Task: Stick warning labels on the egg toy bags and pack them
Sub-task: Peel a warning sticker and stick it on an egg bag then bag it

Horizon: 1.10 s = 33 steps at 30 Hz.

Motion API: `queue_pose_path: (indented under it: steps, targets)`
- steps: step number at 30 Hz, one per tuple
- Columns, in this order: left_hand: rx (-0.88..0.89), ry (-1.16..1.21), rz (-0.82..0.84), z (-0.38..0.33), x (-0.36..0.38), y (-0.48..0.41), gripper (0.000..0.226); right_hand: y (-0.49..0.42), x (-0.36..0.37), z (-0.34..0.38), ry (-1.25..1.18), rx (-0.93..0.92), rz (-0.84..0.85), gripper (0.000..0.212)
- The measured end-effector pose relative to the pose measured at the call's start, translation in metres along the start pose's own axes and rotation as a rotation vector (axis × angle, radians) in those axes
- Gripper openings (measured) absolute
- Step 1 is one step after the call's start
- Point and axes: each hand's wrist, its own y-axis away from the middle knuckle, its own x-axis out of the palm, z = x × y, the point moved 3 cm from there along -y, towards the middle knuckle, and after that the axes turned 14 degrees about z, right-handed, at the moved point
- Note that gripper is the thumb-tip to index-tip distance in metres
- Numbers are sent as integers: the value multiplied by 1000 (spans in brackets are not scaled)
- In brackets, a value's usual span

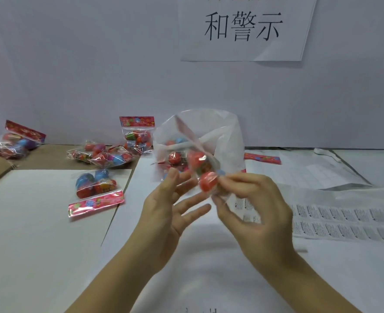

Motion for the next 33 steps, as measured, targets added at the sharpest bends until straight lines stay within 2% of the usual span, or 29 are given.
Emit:
queue_pose_path:
  steps: [2, 4, 7, 9, 12, 14, 17, 18, 21, 28, 33]
  targets:
    - [59, 6, 122, -2, 4, 3, 65, 1, 4, 2, 217, -161, 42, 20]
    - [77, -45, 140, -2, 3, 6, 52, 3, 10, 4, 307, -231, 119, 20]
    - [70, -91, 70, -2, -4, 7, 43, 4, 12, 5, 273, -236, 216, 28]
    - [68, -110, 60, -3, -6, 7, 42, 3, 8, 8, 173, -197, 212, 35]
    - [59, -91, 68, -4, -5, 6, 50, 1, 2, 9, -31, -23, 123, 38]
    - [52, -75, 76, -5, -5, 5, 49, -3, -1, 4, -267, 264, 103, 48]
    - [49, -54, 121, -7, -5, 4, 33, -6, 6, -11, -673, 648, 267, 61]
    - [41, -67, 123, -8, -6, 4, 34, -6, 8, -15, -802, 727, 325, 58]
    - [32, -114, 98, -10, -10, 3, 55, -11, 10, -18, -944, 772, 348, 37]
    - [40, -37, 157, -11, -9, 2, 51, -8, 12, -24, -1072, 834, 250, 47]
    - [103, -35, 73, -10, -10, 1, 52, -7, 13, -26, -1180, 862, 170, 46]
